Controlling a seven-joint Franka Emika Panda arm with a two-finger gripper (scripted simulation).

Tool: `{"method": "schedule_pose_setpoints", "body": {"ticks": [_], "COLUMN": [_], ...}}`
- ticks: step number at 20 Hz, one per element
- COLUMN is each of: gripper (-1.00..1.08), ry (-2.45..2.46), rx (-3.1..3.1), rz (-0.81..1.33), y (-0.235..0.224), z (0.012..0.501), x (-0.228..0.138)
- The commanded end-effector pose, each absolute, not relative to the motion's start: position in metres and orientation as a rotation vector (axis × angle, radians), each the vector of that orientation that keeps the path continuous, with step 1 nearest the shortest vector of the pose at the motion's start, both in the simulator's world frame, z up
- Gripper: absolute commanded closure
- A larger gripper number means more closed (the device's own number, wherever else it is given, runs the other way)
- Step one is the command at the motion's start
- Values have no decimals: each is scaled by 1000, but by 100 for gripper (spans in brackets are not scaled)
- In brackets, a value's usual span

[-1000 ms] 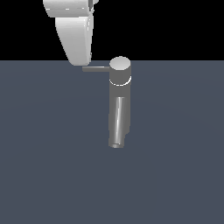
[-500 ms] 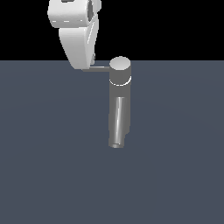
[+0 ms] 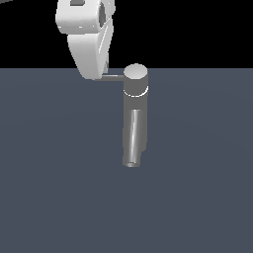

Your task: Turn on the faucet by rotating a designated handle.

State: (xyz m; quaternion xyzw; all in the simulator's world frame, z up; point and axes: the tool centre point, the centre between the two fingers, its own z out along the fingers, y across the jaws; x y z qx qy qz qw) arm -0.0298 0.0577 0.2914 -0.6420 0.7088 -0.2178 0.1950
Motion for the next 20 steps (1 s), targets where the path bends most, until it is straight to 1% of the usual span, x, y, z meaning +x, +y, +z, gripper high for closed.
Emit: {"method": "schedule_pose_setpoints", "body": {"ticks": [1, 20], "gripper": [108, 108], "ry": [1987, 1987], "rx": [-1799, -1799], "rz": [-611, -611], "y": [58, 68], "z": [291, 257], "x": [-30, -80]}}
